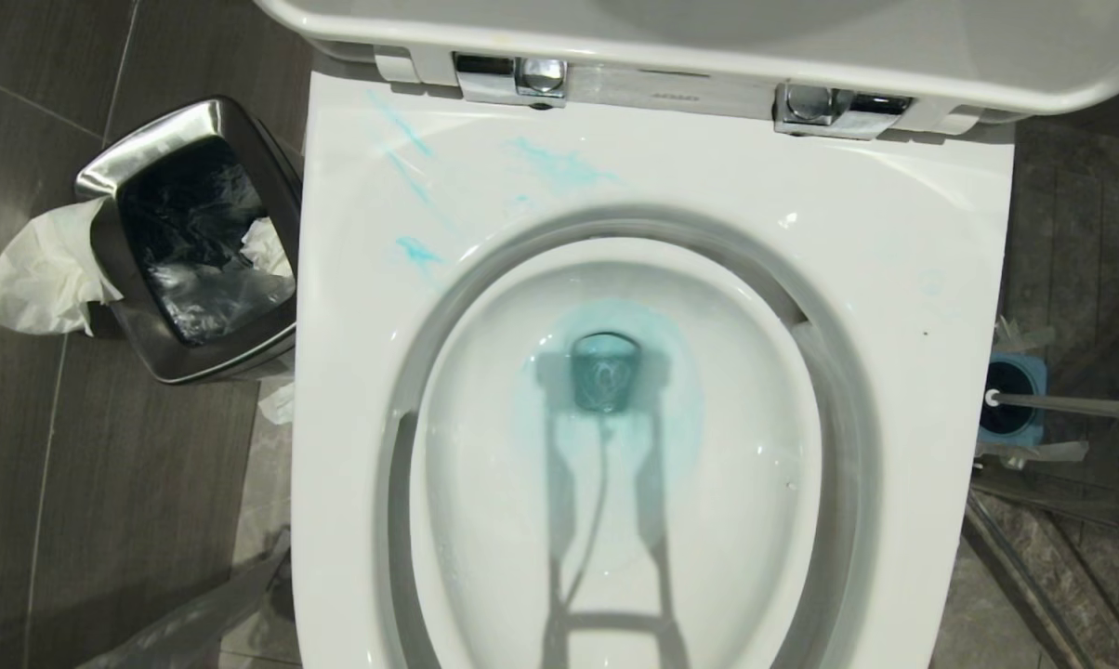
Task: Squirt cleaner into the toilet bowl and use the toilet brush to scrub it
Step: Scrub the toilet bowl
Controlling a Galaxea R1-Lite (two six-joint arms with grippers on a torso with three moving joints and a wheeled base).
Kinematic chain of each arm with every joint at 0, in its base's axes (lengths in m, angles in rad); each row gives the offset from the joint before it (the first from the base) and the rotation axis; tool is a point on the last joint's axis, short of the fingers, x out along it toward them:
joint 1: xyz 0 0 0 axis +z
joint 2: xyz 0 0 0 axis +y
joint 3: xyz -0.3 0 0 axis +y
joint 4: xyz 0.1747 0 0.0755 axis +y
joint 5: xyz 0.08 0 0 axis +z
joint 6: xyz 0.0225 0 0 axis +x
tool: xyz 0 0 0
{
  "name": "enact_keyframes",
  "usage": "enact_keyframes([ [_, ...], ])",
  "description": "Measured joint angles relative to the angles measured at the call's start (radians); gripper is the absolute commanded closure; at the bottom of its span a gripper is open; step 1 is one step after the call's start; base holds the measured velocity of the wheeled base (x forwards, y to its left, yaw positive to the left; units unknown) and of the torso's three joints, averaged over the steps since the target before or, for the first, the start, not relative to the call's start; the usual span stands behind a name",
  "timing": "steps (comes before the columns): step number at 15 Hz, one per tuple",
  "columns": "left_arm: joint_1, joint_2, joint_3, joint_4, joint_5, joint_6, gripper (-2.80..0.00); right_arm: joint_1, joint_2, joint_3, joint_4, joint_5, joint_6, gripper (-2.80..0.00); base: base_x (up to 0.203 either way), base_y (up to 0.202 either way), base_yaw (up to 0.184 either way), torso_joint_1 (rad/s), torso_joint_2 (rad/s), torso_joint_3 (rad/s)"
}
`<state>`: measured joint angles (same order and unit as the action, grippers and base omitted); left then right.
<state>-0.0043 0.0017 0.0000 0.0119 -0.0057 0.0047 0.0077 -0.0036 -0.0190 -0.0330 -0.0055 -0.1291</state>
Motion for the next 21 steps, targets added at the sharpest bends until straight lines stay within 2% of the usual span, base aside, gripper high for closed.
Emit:
enact_keyframes([
  [2, 0.000, 0.000, 0.000, 0.000, 0.000, 0.000, 0.00, 0.000, 0.000, 0.006, 0.000, 0.032, 0.003, 0.00, 0.000, 0.000, 0.000, 0.000, 0.00, 0.000],
  [6, 0.000, 0.000, 0.000, 0.000, 0.000, 0.000, 0.00, 0.000, 0.000, 0.014, 0.006, 0.038, 0.017, 0.00, 0.000, 0.000, 0.000, 0.000, 0.00, 0.000],
  [10, 0.000, 0.000, 0.000, 0.000, 0.000, 0.000, 0.00, 0.000, 0.001, 0.017, 0.031, 0.014, 0.145, 0.00, 0.000, 0.000, 0.000, 0.000, 0.00, 0.000],
  [21, 0.000, 0.000, 0.000, 0.000, 0.000, 0.000, 0.00, 0.000, 0.002, 0.017, 0.033, 0.013, 0.155, 0.00, 0.000, 0.000, 0.000, 0.000, 0.00, 0.000],
])
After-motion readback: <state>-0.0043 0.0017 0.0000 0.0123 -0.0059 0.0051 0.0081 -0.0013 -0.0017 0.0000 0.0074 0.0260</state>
